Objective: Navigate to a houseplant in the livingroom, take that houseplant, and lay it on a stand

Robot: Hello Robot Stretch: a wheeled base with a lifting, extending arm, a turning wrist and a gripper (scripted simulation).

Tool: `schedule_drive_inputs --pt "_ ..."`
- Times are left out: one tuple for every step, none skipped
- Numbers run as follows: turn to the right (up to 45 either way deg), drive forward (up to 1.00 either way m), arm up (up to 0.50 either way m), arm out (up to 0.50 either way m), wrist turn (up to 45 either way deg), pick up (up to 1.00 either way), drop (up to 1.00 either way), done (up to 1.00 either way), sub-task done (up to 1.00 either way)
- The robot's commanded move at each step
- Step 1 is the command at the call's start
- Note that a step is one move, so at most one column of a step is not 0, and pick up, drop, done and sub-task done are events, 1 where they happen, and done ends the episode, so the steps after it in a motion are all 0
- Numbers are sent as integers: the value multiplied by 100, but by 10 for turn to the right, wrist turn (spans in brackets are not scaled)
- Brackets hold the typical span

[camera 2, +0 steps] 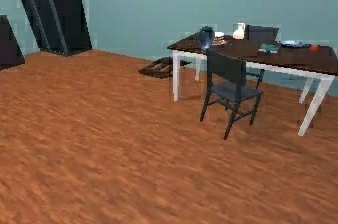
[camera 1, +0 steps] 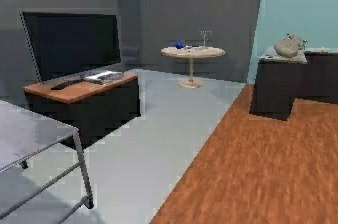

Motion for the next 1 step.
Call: schedule_drive_inputs --pt "0 100 0 0 0 0 0 0 0"
